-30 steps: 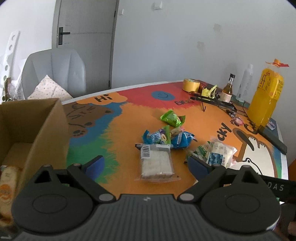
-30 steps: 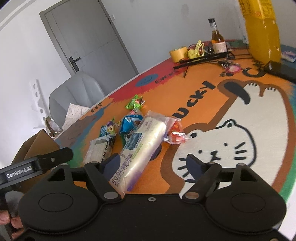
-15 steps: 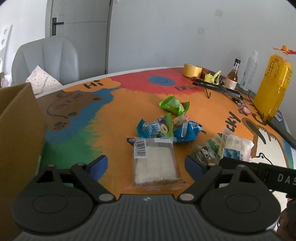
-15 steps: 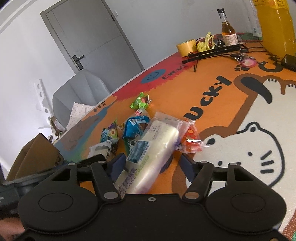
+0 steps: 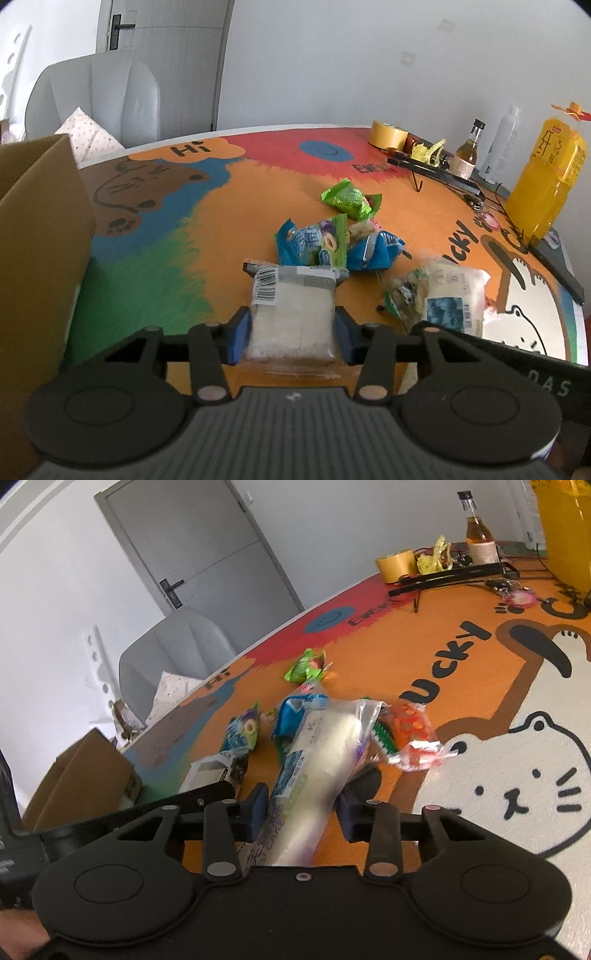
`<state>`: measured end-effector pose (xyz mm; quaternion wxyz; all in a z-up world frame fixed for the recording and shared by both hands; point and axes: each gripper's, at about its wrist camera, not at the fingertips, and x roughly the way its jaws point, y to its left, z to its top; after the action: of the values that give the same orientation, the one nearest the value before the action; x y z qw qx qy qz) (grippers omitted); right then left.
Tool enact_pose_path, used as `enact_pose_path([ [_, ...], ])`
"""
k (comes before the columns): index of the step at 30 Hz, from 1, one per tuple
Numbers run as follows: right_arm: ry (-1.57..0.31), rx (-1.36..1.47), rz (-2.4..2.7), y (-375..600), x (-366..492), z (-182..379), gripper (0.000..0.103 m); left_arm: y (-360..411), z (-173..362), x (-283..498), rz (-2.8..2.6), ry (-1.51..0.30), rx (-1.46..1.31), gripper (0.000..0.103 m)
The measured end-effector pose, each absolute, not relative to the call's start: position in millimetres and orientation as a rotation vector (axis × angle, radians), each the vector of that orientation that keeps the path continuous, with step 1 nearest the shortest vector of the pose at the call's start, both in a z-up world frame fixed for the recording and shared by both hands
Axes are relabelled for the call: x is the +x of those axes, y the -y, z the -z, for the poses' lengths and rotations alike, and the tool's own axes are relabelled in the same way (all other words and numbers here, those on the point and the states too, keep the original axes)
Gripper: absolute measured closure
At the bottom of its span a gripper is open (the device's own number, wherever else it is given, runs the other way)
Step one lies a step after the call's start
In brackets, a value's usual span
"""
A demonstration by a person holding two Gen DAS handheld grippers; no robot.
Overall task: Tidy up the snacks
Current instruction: 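Carry the white bread pack and long bread bag over the cardboard box with both tools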
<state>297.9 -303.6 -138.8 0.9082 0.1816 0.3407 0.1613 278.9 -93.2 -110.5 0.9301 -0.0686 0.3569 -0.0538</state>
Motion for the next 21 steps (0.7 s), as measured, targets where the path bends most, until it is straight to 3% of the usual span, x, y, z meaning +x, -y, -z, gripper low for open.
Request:
enact_pose_path([
  [9, -0.688, 0.366, -0.341, 298, 275, 126, 0.08, 85, 88, 245, 0.104, -0.694, -0.137, 0.057],
  [21, -0.599, 0.348, -0.358, 296, 246, 97, 0.082, 74, 51, 206, 0.103, -0.612, -0.144, 0.058],
])
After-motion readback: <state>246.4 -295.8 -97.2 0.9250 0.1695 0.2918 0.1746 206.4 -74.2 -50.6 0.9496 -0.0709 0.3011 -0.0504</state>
